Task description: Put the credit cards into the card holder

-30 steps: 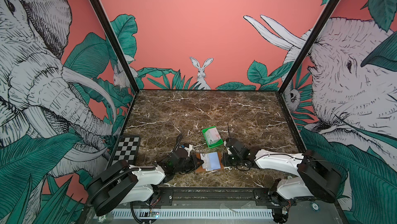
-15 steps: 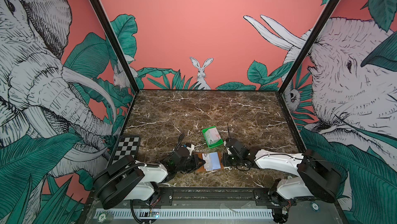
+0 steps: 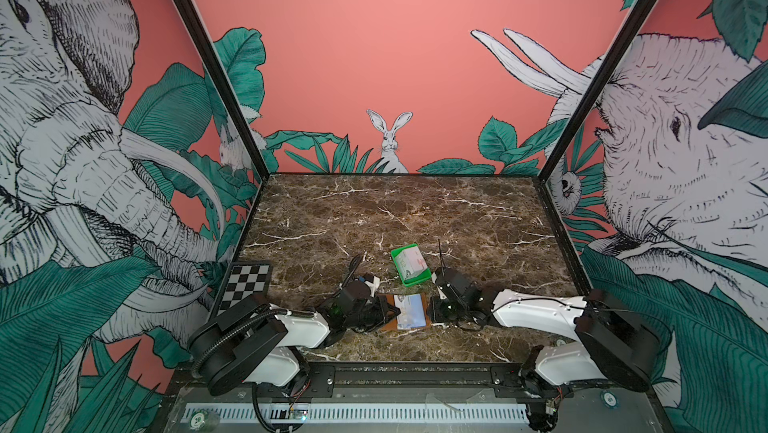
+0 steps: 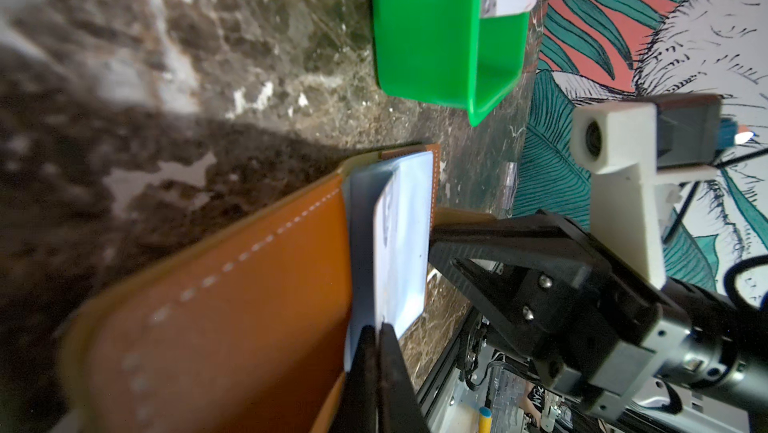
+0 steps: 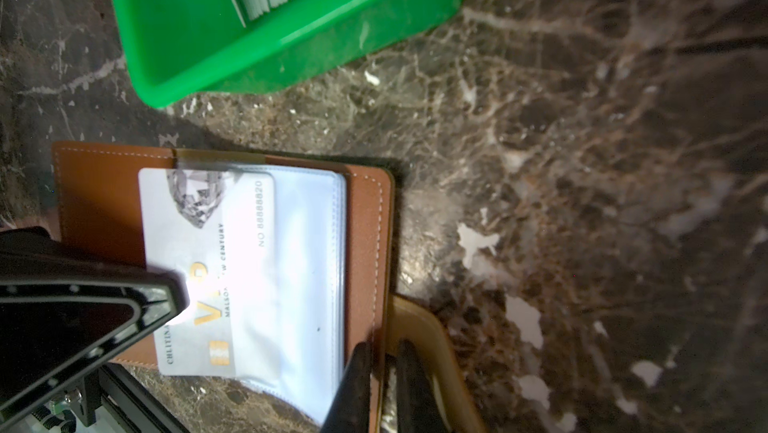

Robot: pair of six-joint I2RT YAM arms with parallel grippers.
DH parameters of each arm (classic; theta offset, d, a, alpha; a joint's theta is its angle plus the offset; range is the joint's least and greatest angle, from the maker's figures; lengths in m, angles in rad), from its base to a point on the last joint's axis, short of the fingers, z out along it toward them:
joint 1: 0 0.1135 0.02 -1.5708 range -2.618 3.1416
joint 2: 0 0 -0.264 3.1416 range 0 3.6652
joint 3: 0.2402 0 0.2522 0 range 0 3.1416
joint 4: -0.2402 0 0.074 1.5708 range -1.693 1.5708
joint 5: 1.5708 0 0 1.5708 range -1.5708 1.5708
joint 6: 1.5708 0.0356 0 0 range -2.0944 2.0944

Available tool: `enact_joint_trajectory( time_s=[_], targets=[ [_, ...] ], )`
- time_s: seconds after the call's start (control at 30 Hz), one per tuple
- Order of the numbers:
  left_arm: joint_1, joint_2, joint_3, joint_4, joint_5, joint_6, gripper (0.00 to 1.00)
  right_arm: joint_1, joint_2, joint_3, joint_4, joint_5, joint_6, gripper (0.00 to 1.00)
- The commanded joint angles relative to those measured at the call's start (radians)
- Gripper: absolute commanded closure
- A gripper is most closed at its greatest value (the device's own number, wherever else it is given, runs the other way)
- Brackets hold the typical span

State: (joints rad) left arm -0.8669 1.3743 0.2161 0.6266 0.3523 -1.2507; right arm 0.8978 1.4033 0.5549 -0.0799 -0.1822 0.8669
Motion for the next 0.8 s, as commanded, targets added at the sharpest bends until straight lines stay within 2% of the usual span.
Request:
enact_joint_trajectory(
  time_s=[0.0, 0.17, 0.47, 0.6, 0.77],
  targets=[
    [0.001, -0.007, 0.030, -0.133, -0.007, 0.047, 1.00, 0.019, 0.018, -0.023, -0.034, 0.010, 0.027, 0.86],
    [0.000, -0.063, 0.090, -0.315, -0.018, 0.106, 1.00, 0.024, 0.016, -0.021, -0.035, 0.040, 0.035, 0.86],
    [-0.007, -0.151, 0.108, -0.485, -0.084, 0.130, 0.76, 0.026, 0.004, -0.030, -0.014, 0.070, 0.049, 0.87],
    [-0.017, -0.217, 0.140, -0.630, -0.145, 0.165, 0.69, 0.025, -0.012, -0.033, -0.018, 0.078, 0.045, 0.87],
    [-0.019, -0.260, 0.154, -0.695, -0.161, 0.184, 0.64, 0.025, -0.011, -0.035, -0.008, 0.077, 0.042, 0.87]
  ],
)
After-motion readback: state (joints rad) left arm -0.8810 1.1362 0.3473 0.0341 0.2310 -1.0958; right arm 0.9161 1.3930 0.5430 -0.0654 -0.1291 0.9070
